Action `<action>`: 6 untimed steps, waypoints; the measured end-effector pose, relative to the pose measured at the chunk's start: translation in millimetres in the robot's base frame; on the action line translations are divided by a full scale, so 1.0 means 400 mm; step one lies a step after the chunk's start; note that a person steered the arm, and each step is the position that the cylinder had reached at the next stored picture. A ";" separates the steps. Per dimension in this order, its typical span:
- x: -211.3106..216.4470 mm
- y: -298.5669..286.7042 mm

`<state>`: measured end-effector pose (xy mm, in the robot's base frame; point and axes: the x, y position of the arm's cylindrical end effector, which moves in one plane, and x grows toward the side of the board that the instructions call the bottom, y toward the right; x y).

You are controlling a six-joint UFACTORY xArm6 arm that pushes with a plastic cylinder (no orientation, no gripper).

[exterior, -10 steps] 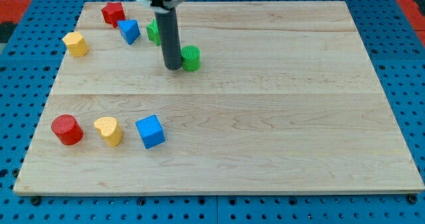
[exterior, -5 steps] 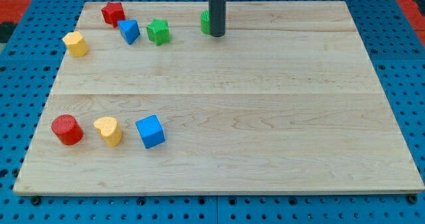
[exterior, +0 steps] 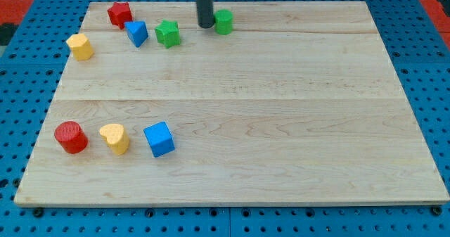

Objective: Move the green circle to the top center

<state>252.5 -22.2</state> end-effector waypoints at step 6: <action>0.045 0.071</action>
<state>270.6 6.0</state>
